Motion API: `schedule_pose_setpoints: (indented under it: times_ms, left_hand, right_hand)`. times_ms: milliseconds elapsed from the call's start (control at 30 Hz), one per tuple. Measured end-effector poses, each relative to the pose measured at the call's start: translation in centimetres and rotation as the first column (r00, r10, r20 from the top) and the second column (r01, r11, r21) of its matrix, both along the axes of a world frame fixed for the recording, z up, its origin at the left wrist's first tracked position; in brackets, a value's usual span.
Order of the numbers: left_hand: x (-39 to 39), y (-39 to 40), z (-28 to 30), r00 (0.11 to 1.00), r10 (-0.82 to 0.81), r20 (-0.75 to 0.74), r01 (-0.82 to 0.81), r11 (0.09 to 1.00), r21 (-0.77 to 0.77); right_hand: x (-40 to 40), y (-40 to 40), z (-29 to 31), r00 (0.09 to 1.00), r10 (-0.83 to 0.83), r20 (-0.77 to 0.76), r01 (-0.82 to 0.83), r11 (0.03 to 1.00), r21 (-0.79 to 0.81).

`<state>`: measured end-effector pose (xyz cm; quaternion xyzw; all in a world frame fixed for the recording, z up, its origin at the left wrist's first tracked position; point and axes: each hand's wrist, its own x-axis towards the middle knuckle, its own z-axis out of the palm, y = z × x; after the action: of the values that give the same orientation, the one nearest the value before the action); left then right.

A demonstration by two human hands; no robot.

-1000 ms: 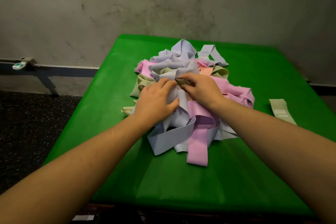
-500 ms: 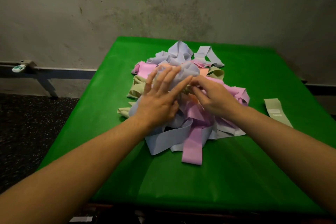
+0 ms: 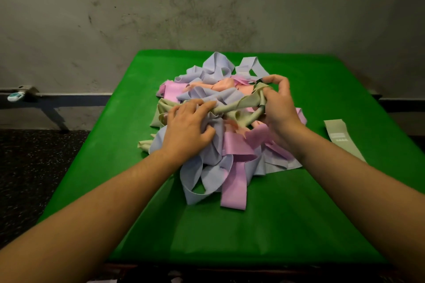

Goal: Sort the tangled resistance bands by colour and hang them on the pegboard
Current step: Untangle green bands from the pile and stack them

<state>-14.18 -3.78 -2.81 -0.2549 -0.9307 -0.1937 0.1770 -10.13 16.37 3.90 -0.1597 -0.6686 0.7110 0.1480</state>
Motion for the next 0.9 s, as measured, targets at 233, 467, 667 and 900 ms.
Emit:
schedule_pose_setpoints:
  times_ms: [233,467,667,900]
  left_hand:
    - [0.1,0.0,-0.7,0.998,0.041,-0.054,-0.047,0.993,-0.110]
    - [0.0,-0.1,-0.9,0.994,0.111,0.022,-0.106,0.983,-0.147]
    - [0.0,-0.8,-0.7,0.974,0.091,0.208,-0.077,0.994,-0.073]
    - [3.8,0.0,3.5,0.993,-0.118,0.023,0.108,0.962,0.252]
  right_hand:
    - [0.4,1.7,-1.0,0.873,0.229,0.430,-0.478,0.571,0.667]
    - [1.3,3.6,-0.7,0.971,0.160,0.179,-0.227,0.367,0.902]
    - [3.9,6.2,0.6,0.976,0.201,0.087,-0.197,0.633,0.748]
    - [7.7,4.3,3.2,0.977,0.214,0.001,-0.198,0.900,0.389]
